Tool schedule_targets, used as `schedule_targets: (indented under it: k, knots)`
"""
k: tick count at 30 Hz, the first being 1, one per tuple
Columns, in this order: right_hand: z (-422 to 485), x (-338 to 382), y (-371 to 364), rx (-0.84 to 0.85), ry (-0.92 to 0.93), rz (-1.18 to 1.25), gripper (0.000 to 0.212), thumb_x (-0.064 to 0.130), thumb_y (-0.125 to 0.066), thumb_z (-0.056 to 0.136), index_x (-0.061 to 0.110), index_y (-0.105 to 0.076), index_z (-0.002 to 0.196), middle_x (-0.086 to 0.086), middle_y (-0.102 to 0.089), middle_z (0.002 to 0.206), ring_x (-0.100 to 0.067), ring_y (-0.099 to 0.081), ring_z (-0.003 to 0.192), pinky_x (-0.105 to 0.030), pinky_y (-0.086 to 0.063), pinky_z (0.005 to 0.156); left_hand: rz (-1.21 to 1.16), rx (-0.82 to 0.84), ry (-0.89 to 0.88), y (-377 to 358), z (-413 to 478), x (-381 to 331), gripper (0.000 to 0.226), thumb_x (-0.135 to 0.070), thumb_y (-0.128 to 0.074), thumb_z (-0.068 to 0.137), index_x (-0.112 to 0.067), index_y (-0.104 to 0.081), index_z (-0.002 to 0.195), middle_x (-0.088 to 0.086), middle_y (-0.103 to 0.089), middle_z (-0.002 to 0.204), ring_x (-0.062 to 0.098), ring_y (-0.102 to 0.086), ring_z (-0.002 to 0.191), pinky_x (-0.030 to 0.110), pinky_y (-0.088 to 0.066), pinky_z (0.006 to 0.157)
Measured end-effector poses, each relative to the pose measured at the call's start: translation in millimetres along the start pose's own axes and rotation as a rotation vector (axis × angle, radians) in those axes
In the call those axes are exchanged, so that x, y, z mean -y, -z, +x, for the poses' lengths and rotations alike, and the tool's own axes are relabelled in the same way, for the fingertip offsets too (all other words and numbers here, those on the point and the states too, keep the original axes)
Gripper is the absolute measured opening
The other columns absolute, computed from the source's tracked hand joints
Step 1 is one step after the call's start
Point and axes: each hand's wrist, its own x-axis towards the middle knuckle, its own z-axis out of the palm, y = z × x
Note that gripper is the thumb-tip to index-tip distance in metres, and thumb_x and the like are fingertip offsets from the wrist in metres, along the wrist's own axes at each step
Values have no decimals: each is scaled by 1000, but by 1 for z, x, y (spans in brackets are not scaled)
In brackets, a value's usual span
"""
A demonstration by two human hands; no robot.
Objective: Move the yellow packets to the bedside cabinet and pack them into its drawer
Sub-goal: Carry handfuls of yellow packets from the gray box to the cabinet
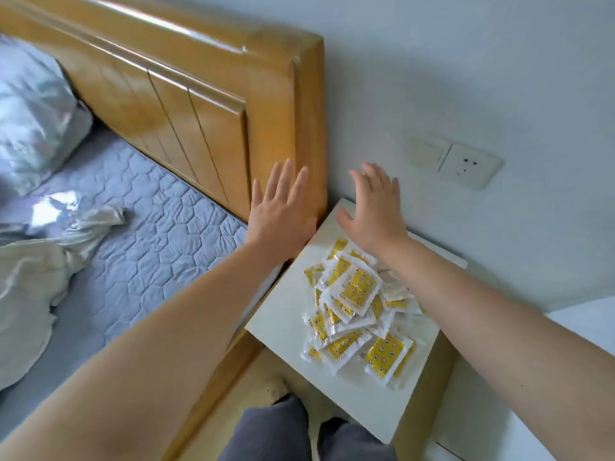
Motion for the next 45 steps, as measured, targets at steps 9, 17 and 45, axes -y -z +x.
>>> schedule_targets:
  k: [9,17,45]
  knots:
    - [52,199,102,-214,444,97,64,35,-53,87,7,-36,142,-15,-29,152,-32,-19,143,-55,-15,114,73,-319,285,180,-60,112,85,-47,-49,91,-22,4,153,4,10,161,21,12,148,49,4,118]
    - [16,459,135,-412,813,180,62,33,-53,78,5,-46,133,-18,-43,142,-36,-35,134,-59,-26,109,242,-535,584,311,-225,254,79,-43,-46,93,-18,-3,154,7,4,161,25,7,148,54,-3,117]
    - [-300,1080,19,-270,1541,471,63,21,-68,75,3,-47,131,-22,-42,143,-39,-41,131,-58,-32,105,746,-571,1224,452,-798,587,68,-46,-28,86,-20,-17,148,13,-22,157,34,-22,144,68,-25,102]
